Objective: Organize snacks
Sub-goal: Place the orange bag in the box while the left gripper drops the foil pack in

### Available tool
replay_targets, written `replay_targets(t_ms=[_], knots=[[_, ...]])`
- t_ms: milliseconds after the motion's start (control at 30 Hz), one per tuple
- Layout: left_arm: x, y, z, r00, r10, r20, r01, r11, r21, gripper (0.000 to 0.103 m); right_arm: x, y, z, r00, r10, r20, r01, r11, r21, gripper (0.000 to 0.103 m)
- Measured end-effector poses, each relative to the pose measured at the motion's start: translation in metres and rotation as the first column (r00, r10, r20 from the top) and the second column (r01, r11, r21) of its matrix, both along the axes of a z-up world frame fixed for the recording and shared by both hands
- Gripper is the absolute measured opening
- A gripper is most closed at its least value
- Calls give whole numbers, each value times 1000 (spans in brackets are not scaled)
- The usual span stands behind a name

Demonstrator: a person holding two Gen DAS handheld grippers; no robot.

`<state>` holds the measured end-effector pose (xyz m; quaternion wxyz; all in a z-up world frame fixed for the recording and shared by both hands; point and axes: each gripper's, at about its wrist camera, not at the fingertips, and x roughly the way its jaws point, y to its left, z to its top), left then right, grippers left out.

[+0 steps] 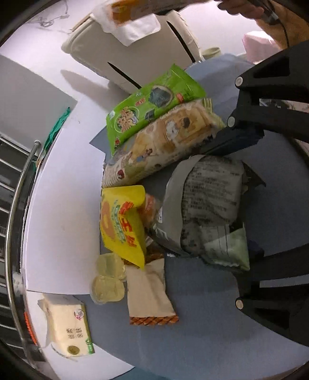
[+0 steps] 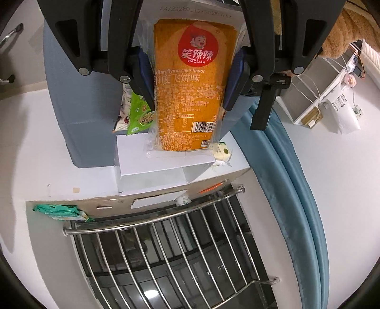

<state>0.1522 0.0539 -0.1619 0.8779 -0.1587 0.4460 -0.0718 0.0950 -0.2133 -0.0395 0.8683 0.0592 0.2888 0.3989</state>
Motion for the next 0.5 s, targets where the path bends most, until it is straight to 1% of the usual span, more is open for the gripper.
replay_targets(t_ms=[33,133,233,333,400,433,500], knots=[[-3,-2,2,1000,-6,8,6,1000,11,60,0,-1,-1,1000,-1,-4,1,1000,2,59],[-15,-3,13,998,-9,55,10,1000,-9,60,0,-2,-2,1000,-5,-5,5,1000,-3,59],[-35,-4,39,989,-4,146,3,1000,13,60,2,0,-3,1000,-4,-11,4,1000,3,59],[-53,-2,66,972,6,234,-13,999,30,60,7,4,-5,1000,-4,-12,4,1000,6,59],[-63,0,87,956,17,292,-32,998,46,60,12,7,-6,1000,-2,-20,2,1000,12,59],[-66,2,98,946,17,324,-38,998,59,60,17,9,-7,1000,-1,-26,1,1000,17,59],[-63,6,114,933,26,358,-53,996,67,60,29,16,-5,1000,-8,-28,8,1000,22,59]])
